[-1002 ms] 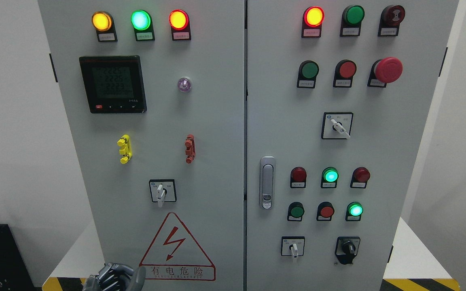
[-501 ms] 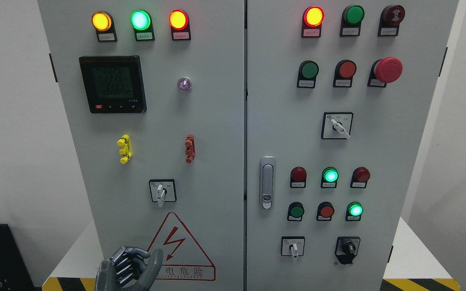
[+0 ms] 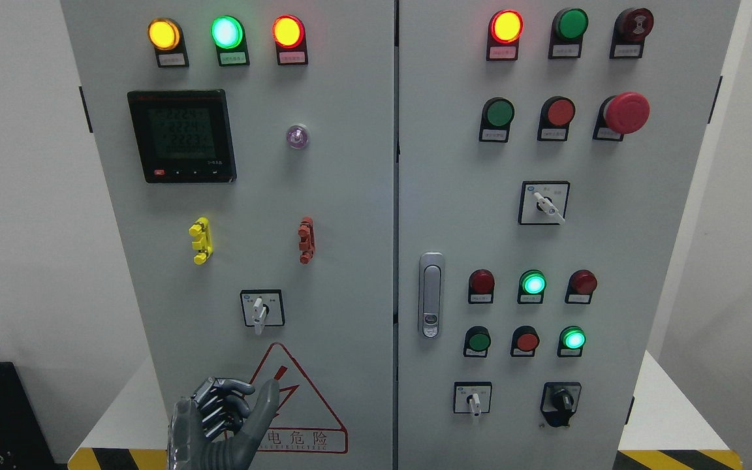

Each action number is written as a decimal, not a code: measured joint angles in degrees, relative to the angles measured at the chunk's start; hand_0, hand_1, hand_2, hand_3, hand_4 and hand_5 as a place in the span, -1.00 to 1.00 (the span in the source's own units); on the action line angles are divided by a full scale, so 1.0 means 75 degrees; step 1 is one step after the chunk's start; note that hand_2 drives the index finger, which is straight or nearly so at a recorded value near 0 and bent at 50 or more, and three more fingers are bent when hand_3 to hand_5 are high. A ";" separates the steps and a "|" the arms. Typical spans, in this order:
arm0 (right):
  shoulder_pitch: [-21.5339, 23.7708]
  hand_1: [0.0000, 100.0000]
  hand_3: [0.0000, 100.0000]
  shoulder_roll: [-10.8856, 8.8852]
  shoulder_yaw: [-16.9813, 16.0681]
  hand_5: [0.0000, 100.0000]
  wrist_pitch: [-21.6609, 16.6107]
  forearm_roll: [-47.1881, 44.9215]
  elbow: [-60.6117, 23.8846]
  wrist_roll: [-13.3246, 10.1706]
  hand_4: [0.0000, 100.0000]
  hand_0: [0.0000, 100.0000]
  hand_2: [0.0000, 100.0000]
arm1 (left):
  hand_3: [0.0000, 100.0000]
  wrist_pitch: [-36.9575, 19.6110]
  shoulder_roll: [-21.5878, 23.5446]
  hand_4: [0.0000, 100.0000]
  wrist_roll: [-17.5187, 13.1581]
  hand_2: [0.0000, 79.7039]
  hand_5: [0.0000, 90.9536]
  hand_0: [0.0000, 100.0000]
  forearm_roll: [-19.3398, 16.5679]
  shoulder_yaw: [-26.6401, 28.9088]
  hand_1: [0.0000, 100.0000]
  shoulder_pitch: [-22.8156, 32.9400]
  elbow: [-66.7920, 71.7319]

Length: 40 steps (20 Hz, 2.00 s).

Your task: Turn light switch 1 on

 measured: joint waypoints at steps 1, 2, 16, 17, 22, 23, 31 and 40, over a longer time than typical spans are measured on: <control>0.0000 -1.00 -1.00 0.0000 0.0000 -1.00 0.0000 0.0000 0.0000 0.0000 -1.00 -1.00 -1.00 | 0.56 0.0067 -0.0024 0.72 0.0052 0.42 0.70 -0.96 -0.0014 -0.0014 0.28 -0.0054 0.0017; 0.0000 -1.00 -1.00 0.0000 0.0000 -1.00 0.0000 0.0000 0.0000 0.0000 -1.00 -1.00 -1.00 | 0.56 0.0152 -0.0046 0.72 0.0094 0.41 0.70 -0.96 -0.0022 -0.0025 0.28 -0.0111 0.0034; 0.0000 -1.00 -1.00 0.0000 0.0000 -1.00 0.0000 0.0000 0.0000 0.0000 -1.00 -1.00 -1.00 | 0.54 0.0744 -0.0270 0.71 0.0177 0.40 0.69 -0.97 -0.0051 0.0127 0.28 -0.0850 0.0333; 0.0000 -1.00 -1.00 0.0000 0.0000 -1.00 0.0000 0.0000 0.0000 0.0000 -1.00 -1.00 -1.00 | 0.54 0.0756 -0.0280 0.71 0.0177 0.40 0.69 -0.97 -0.0051 0.0154 0.28 -0.0881 0.0350; 0.0000 -1.00 -1.00 0.0000 0.0000 -1.00 0.0000 0.0000 0.0000 0.0000 -1.00 -1.00 -1.00 | 0.53 0.0783 -0.0314 0.71 0.0178 0.38 0.69 -0.95 -0.0051 0.0276 0.29 -0.1000 0.0409; 0.0000 -1.00 -1.00 0.0000 0.0000 -1.00 0.0000 0.0000 0.0000 0.0000 -1.00 -1.00 -1.00 | 0.53 0.0785 -0.0321 0.71 0.0178 0.38 0.69 -0.95 -0.0052 0.0301 0.29 -0.1026 0.0419; 0.0000 -1.00 -1.00 0.0000 0.0000 -1.00 0.0000 0.0000 0.0000 0.0000 -1.00 -1.00 -1.00 | 0.52 0.0884 -0.0368 0.74 0.0178 0.38 0.73 -0.93 -0.0050 0.0427 0.31 -0.1219 0.0466; 0.0000 -1.00 -1.00 0.0000 0.0000 -1.00 0.0000 0.0000 0.0000 0.0000 -1.00 -1.00 -1.00 | 0.55 0.1120 -0.0401 0.77 0.0178 0.39 0.74 -0.89 -0.0049 0.0457 0.35 -0.1411 0.0494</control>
